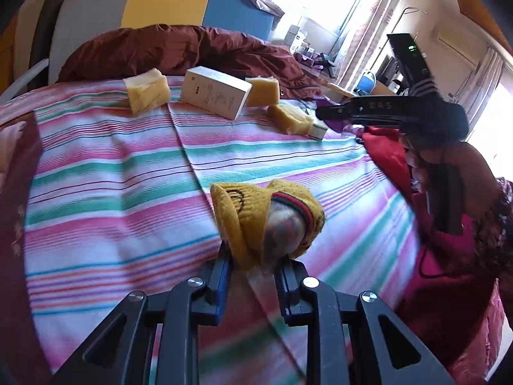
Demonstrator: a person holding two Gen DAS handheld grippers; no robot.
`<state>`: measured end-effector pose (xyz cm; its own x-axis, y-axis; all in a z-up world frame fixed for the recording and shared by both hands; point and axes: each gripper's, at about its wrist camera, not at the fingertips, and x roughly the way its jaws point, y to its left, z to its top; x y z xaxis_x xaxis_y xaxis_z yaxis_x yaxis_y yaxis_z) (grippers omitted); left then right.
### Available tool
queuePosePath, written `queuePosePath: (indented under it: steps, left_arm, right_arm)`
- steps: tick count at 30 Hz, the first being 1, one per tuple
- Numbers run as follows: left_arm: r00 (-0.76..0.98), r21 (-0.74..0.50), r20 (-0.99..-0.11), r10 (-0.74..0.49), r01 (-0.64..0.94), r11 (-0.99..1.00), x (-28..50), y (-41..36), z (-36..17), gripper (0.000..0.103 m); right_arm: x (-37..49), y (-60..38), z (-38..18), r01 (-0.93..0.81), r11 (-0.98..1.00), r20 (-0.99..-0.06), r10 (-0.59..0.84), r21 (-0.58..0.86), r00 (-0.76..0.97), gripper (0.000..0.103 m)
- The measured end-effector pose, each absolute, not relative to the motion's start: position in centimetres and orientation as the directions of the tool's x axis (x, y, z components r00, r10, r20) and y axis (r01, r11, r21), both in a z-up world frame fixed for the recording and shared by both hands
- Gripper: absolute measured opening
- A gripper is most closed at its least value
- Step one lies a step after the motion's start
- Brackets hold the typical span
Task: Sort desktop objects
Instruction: 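Carry the purple packet and yellow sock into the gold tray and release both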
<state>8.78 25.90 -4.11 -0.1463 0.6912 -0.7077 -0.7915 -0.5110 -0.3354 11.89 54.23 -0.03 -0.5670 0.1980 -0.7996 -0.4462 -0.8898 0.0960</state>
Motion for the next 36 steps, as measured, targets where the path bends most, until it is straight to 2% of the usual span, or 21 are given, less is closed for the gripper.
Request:
queuePosePath:
  steps: [2,5,9,13,17,20,21,23,24,25,27,30,34,36]
  left_arm:
    - [-0.149,-0.333,-0.692,0.706,-0.803,-0.495,9.3,24.6,-3.2,0.024]
    - [-0.171,-0.323,-0.662,0.730,-0.814,-0.483,10.0,22.4,-1.6,0.024]
    - [-0.200,-0.322,-0.637,0.744,-0.808,-0.493,9.8,19.4,-0.1,0.018]
    - [-0.243,-0.344,-0.612,0.753,-0.775,-0.530,8.8,15.5,0.8,0.018]
    - [-0.234,-0.368,-0.618,0.751,-0.758,-0.539,8.1,13.4,0.0,0.015]
    - [-0.180,-0.368,-0.636,0.750,-0.784,-0.500,9.1,14.7,-0.9,0.023]
    - [-0.163,-0.351,-0.656,0.737,-0.798,-0.489,9.7,15.4,-1.4,0.028]
    - [-0.130,-0.321,-0.699,0.703,-0.822,-0.470,10.8,16.6,-2.4,0.029]
    - [-0.090,-0.330,-0.712,0.697,-0.833,-0.445,11.3,17.1,-2.9,0.034]
    - [-0.072,-0.332,-0.721,0.689,-0.837,-0.435,11.7,17.4,-3.4,0.045]
    - [-0.092,-0.305,-0.733,0.674,-0.841,-0.446,12.4,17.6,-4.0,0.058]
    - [-0.134,-0.250,-0.753,0.644,-0.847,-0.469,12.4,18.1,-4.7,0.053]
    - [-0.161,-0.219,-0.743,0.650,-0.859,-0.463,12.6,18.2,-4.9,0.037]
    - [-0.157,-0.243,-0.728,0.667,-0.851,-0.466,12.2,17.9,-4.5,0.034]
  right_arm:
    - [11.6,53.3,0.1,-0.446,-0.889,-0.816,0.184,0.099,-0.548,0.040]
    - [12.1,51.0,0.3,-0.437,-0.876,-0.833,0.079,0.205,-0.548,0.040]
    - [12.1,45.8,0.9,-0.362,-0.894,-0.822,-0.013,0.265,-0.569,0.040]
    - [11.4,40.2,1.9,-0.260,-0.912,-0.789,-0.103,0.318,-0.605,0.040]
    - [10.0,35.8,2.4,-0.215,-0.933,-0.774,-0.094,0.287,-0.626,0.040]
    - [9.9,35.1,2.5,-0.232,-0.930,-0.755,-0.068,0.285,-0.652,0.040]
    - [9.9,35.1,2.3,-0.246,-0.923,-0.753,-0.066,0.295,-0.654,0.040]
    - [10.3,35.5,1.8,-0.273,-0.904,-0.752,-0.077,0.329,-0.654,0.040]
    - [10.6,35.8,1.8,-0.283,-0.897,-0.752,-0.079,0.340,-0.655,0.040]
    - [10.9,35.9,1.7,-0.290,-0.892,-0.751,-0.079,0.347,-0.655,0.040]
    - [11.7,36.3,1.6,-0.305,-0.884,-0.748,-0.072,0.354,-0.660,0.040]
    - [12.7,36.9,1.3,-0.323,-0.872,-0.742,-0.067,0.369,-0.666,0.040]
    - [13.1,37.1,0.8,-0.331,-0.862,-0.742,-0.075,0.385,-0.667,0.040]
    - [12.9,36.8,0.6,-0.327,-0.863,-0.741,-0.077,0.384,-0.667,0.040]
